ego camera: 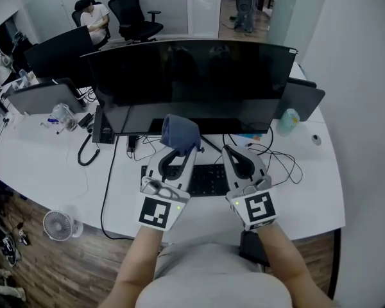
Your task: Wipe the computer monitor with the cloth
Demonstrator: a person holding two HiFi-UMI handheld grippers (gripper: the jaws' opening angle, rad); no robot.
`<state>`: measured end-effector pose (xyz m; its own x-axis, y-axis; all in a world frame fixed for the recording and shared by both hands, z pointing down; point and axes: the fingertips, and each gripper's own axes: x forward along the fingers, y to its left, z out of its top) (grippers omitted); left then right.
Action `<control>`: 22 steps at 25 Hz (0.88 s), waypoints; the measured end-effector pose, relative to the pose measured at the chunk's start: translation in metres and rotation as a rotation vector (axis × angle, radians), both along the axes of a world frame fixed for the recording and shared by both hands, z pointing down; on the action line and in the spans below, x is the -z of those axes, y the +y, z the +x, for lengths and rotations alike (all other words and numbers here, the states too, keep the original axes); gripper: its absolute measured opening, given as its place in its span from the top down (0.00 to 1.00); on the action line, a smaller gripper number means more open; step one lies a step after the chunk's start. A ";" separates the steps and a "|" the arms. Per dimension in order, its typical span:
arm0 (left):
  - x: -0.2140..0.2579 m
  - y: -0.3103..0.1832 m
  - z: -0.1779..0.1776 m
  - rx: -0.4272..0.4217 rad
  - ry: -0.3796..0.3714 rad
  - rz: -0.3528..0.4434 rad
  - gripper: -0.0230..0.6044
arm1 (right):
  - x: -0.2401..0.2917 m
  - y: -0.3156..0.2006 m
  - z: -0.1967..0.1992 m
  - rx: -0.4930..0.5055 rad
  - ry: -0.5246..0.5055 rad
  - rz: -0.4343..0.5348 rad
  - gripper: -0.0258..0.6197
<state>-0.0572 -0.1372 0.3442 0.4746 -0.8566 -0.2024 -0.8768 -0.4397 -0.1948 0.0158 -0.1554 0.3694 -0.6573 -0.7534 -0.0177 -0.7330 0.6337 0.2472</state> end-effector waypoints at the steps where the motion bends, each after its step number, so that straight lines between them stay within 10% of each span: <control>1: -0.001 0.001 0.001 -0.001 -0.003 0.005 0.87 | -0.001 0.001 -0.001 -0.002 0.001 -0.004 0.95; 22: -0.016 0.001 0.002 0.027 0.010 -0.015 0.87 | -0.013 0.010 -0.023 -0.025 0.002 -0.053 0.95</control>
